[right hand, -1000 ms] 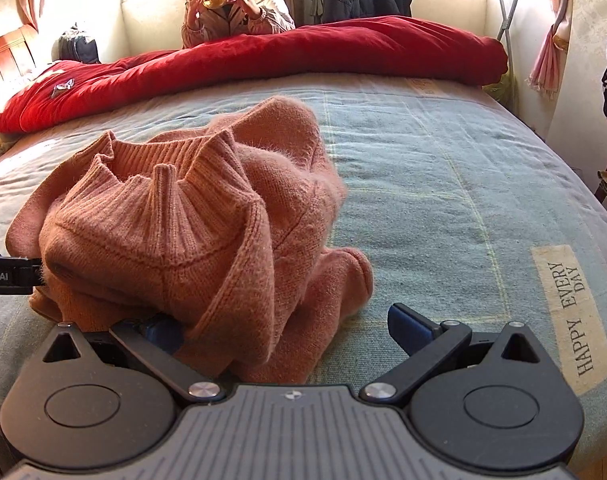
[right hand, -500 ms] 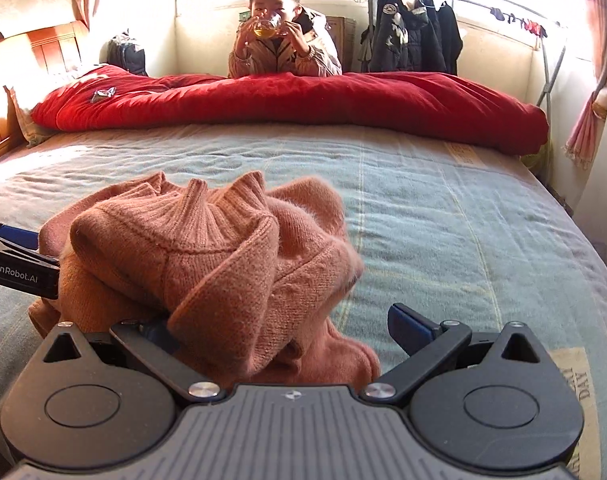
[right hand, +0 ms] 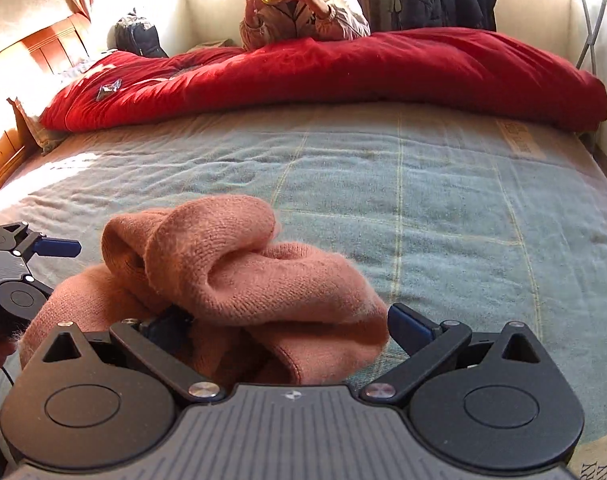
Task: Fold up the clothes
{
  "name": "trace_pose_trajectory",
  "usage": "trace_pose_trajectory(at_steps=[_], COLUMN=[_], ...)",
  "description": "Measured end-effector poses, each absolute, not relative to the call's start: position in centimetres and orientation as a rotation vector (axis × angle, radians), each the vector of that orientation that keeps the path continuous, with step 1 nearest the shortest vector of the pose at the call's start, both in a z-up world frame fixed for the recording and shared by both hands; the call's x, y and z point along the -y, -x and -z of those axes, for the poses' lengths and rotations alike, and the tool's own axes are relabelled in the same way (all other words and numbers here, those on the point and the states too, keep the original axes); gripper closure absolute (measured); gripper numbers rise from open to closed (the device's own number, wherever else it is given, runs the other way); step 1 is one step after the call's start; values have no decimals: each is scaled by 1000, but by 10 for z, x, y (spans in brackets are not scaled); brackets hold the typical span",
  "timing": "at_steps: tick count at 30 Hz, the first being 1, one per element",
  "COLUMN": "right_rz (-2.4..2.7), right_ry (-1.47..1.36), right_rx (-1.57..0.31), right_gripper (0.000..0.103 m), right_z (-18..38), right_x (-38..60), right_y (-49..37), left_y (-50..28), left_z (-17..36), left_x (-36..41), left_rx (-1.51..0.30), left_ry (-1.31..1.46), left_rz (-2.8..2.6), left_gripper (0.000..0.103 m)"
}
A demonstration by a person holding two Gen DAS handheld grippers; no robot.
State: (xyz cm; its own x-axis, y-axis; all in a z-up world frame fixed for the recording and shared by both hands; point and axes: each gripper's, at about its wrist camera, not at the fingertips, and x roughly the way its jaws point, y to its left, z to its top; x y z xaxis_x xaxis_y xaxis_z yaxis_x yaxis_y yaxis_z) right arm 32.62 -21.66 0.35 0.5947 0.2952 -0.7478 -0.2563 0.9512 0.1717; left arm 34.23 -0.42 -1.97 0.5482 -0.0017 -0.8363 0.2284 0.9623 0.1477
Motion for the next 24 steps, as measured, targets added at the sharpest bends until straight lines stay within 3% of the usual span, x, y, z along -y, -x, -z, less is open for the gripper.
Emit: trace_pose_trajectory(at_steps=[13,20,24], right_rz=[-211,-92,-90], right_ry=[78,-14,74], right_rx=[-1127,-1213,-1187], right_gripper=[0,0,0], right_z=[-3,0,-7], right_x=[178,179,168], right_y=[-332,-334,-332], left_y=[-351,-365,-373], left_z=[55,64,62], left_x=[-47,-50,-44], left_rx=[-1155,-1199,-1240], left_ry=[123,135,98], left_rz=[197,238,239], left_gripper=[0,0,0])
